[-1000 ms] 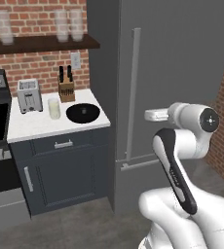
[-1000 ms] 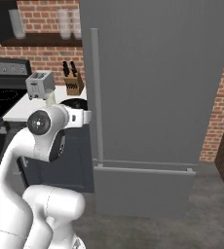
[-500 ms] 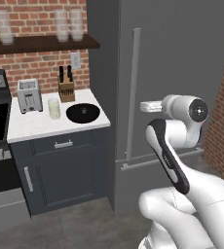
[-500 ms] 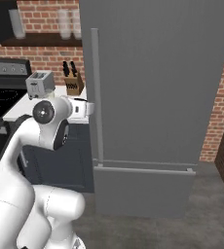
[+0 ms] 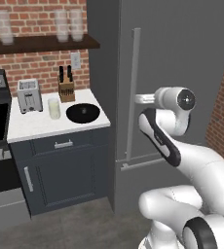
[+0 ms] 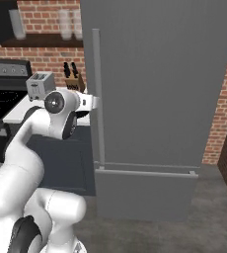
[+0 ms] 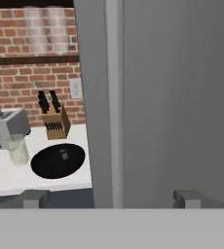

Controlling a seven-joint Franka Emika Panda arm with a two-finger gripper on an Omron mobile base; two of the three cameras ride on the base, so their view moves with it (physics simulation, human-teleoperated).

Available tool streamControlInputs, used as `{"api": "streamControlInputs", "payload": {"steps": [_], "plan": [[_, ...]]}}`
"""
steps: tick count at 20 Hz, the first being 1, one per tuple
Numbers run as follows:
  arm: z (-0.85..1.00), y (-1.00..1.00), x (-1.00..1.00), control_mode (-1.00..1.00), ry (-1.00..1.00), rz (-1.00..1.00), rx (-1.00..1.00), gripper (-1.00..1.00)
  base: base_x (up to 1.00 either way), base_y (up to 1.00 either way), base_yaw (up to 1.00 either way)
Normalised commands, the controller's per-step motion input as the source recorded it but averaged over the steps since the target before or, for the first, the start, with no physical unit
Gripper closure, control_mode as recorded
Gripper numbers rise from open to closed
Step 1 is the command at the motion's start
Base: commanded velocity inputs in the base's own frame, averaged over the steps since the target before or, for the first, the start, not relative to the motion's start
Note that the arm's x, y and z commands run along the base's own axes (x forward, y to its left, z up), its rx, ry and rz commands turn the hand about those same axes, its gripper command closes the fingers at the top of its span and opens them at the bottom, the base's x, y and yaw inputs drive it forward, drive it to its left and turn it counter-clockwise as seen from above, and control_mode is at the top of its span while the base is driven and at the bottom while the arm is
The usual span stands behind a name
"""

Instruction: Grab a lemon wedge from the fridge and one ice cube from the ice bowl, and put them in the glass of lemonade.

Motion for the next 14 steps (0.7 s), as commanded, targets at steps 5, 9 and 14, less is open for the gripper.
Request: {"api": "streamControlInputs", "payload": {"steps": [5, 9, 14], "plan": [[0.00, 0.00, 0.51, -1.00, 0.01, 0.00, 0.00, -1.00, 0.00, 0.00, 0.00], [0.00, -0.01, 0.44, -1.00, 0.00, 0.00, 0.00, -1.00, 0.00, 0.00, 0.00], [0.00, -0.04, 0.46, -1.00, 0.00, 0.00, 0.01, -1.00, 0.00, 0.00, 0.00]]}}
